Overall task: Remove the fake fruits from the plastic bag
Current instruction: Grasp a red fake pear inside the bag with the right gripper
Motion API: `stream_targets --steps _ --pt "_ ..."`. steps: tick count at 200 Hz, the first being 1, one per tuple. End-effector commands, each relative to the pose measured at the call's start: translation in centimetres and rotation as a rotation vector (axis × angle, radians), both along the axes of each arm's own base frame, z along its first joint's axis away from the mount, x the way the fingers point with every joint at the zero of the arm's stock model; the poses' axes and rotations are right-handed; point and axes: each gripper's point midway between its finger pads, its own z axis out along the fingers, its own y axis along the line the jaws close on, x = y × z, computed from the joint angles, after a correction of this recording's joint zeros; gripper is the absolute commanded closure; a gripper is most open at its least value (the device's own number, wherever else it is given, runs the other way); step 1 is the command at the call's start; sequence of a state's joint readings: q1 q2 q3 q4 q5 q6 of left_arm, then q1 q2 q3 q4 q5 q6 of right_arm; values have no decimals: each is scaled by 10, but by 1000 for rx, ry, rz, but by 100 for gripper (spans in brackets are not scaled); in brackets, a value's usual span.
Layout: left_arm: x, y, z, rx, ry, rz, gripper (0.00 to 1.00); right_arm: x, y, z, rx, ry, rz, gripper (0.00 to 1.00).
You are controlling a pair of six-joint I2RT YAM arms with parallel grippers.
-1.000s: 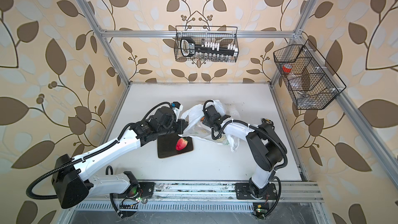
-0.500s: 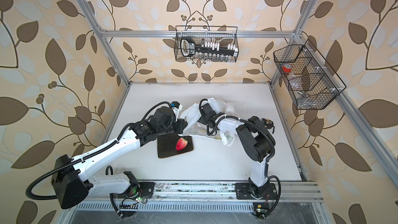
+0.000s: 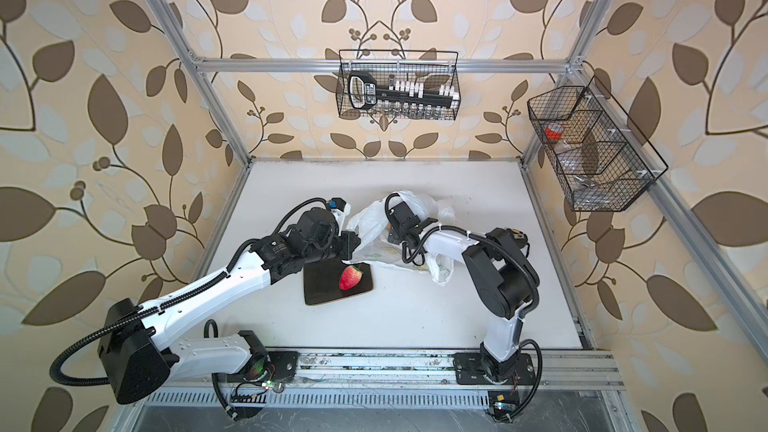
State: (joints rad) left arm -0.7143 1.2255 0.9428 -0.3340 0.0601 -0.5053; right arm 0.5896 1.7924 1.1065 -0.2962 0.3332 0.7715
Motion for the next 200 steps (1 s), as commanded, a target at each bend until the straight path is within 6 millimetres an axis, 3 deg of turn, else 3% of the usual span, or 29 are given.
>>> stream_targets --steps 1,76,111,151,200 --pt "-3 -2 0 -20 -28 -20 100 -1 -6 17 -18 -28 31 2" --pt "-7 -7 -5 -47 -34 -57 100 16 10 -10 112 23 -147 3" --pt "-8 -4 -5 -41 -37 -47 100 17 9 -24 101 47 -161 16" --pt "-6 -3 -5 -44 -38 -28 100 14 10 -28 112 54 -151 32" --pt "0 -5 0 -55 -44 -7 100 10 15 -12 125 27 -71 54"
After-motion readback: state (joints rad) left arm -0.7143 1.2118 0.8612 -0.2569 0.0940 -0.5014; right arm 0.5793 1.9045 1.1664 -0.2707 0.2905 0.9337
